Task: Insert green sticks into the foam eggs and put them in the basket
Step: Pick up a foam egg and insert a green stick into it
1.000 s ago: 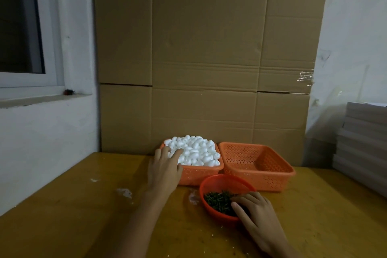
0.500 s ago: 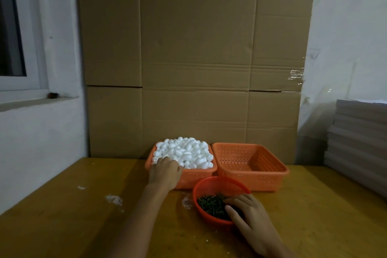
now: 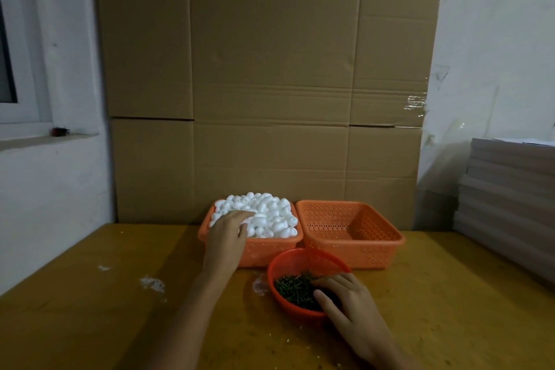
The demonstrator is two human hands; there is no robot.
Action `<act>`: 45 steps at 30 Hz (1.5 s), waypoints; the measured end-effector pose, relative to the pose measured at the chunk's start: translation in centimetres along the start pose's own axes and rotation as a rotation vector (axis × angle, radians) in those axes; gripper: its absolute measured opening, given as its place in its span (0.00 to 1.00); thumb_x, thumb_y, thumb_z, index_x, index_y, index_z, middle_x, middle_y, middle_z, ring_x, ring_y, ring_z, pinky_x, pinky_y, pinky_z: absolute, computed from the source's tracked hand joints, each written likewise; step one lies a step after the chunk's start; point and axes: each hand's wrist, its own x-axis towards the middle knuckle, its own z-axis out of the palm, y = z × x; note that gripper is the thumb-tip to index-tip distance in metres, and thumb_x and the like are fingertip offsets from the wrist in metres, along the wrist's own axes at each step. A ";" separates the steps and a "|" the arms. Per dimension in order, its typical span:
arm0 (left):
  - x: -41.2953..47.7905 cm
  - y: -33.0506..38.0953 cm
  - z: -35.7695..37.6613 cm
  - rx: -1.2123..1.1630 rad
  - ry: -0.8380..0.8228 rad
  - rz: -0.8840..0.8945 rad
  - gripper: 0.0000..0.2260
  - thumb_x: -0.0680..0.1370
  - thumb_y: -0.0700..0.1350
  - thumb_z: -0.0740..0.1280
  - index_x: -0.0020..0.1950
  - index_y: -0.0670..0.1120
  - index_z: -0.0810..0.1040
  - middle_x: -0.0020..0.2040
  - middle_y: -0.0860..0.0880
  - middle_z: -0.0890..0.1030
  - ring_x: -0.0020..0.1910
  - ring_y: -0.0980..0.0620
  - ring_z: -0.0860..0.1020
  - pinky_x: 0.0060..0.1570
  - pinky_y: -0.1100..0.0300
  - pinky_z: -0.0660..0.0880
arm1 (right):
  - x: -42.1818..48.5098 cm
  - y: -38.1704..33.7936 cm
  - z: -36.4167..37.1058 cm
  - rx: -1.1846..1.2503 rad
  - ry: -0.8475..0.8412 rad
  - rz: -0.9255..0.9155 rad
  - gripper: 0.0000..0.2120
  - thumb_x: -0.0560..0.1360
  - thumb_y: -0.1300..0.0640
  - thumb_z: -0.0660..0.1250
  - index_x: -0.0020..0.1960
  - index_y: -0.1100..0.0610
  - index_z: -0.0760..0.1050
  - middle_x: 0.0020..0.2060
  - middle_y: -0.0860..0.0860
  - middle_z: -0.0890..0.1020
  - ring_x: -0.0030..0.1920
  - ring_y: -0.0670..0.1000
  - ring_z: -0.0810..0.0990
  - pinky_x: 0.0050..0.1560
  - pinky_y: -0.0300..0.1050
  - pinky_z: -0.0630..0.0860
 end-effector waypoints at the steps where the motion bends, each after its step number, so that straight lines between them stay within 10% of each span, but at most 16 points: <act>1: -0.4 0.5 -0.1 -0.165 0.031 -0.061 0.14 0.79 0.34 0.71 0.59 0.50 0.86 0.54 0.55 0.87 0.52 0.56 0.83 0.54 0.77 0.70 | 0.0 0.0 0.0 0.002 0.003 0.001 0.26 0.81 0.31 0.49 0.65 0.40 0.78 0.58 0.30 0.77 0.65 0.35 0.70 0.66 0.46 0.70; 5: -2.7 1.5 0.1 -0.829 -0.078 -0.268 0.10 0.81 0.38 0.73 0.60 0.49 0.83 0.55 0.54 0.88 0.58 0.57 0.85 0.57 0.64 0.81 | -0.1 -0.2 -0.1 0.026 0.026 -0.010 0.22 0.83 0.33 0.52 0.65 0.39 0.77 0.59 0.29 0.76 0.66 0.36 0.70 0.67 0.46 0.70; 13: -5.5 0.6 0.4 -1.214 -0.169 -0.594 0.13 0.74 0.37 0.77 0.59 0.42 0.85 0.56 0.43 0.88 0.55 0.44 0.87 0.52 0.54 0.84 | -1.1 -0.9 0.1 0.106 0.089 0.007 0.21 0.84 0.38 0.52 0.68 0.42 0.77 0.63 0.35 0.76 0.70 0.40 0.68 0.70 0.41 0.67; 45: -6.4 -0.7 0.8 -1.407 -0.167 -0.657 0.20 0.69 0.35 0.79 0.61 0.37 0.84 0.59 0.38 0.86 0.58 0.39 0.86 0.48 0.57 0.84 | -1.7 -1.7 0.2 0.094 0.077 0.017 0.26 0.82 0.36 0.51 0.70 0.46 0.76 0.65 0.38 0.73 0.72 0.39 0.63 0.74 0.39 0.62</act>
